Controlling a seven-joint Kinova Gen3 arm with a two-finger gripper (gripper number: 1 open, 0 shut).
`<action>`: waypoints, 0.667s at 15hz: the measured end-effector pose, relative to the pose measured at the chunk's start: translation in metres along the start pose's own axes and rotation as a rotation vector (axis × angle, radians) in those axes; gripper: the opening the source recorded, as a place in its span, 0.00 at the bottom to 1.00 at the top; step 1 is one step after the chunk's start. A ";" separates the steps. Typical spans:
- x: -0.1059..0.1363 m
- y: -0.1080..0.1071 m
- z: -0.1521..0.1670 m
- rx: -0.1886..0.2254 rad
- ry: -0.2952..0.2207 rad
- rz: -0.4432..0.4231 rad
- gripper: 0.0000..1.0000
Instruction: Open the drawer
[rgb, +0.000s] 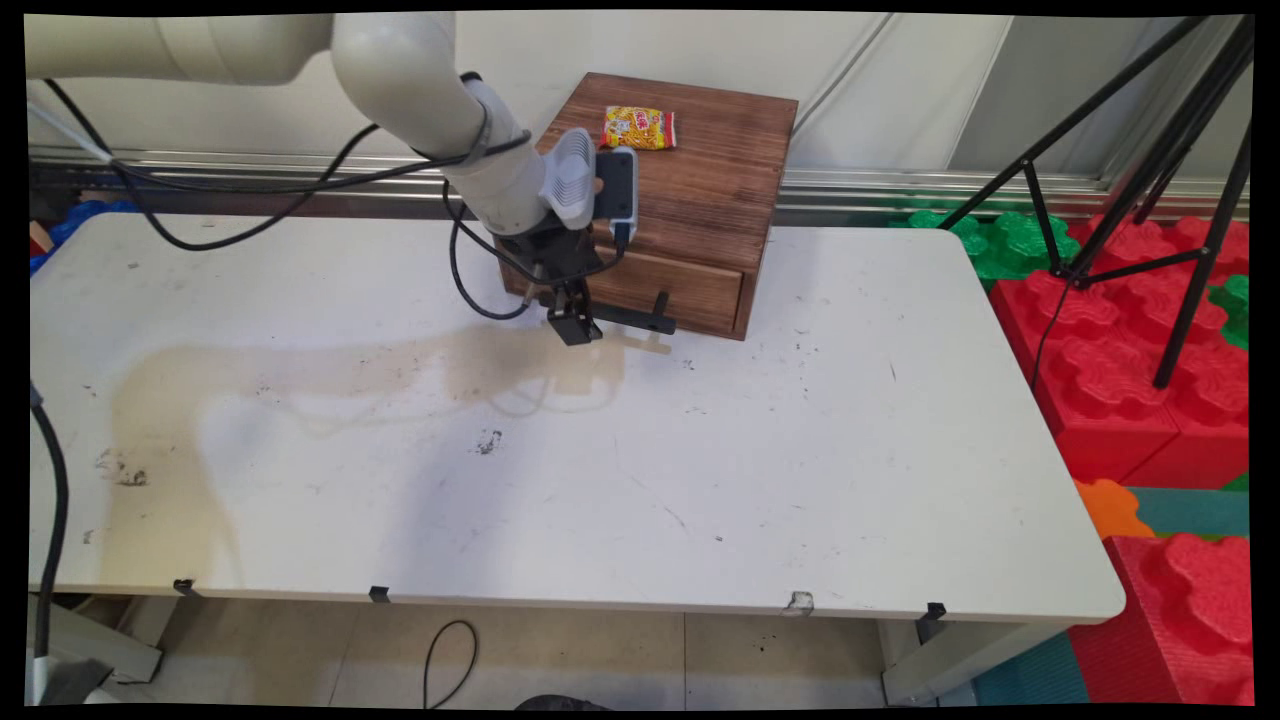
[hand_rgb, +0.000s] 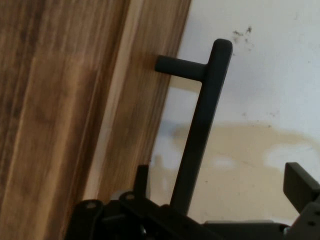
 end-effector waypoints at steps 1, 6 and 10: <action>0.000 -0.001 0.005 -0.009 -0.004 0.008 1.00; -0.001 -0.004 0.026 -0.043 -0.017 0.046 1.00; -0.002 -0.007 0.043 -0.061 -0.027 0.077 1.00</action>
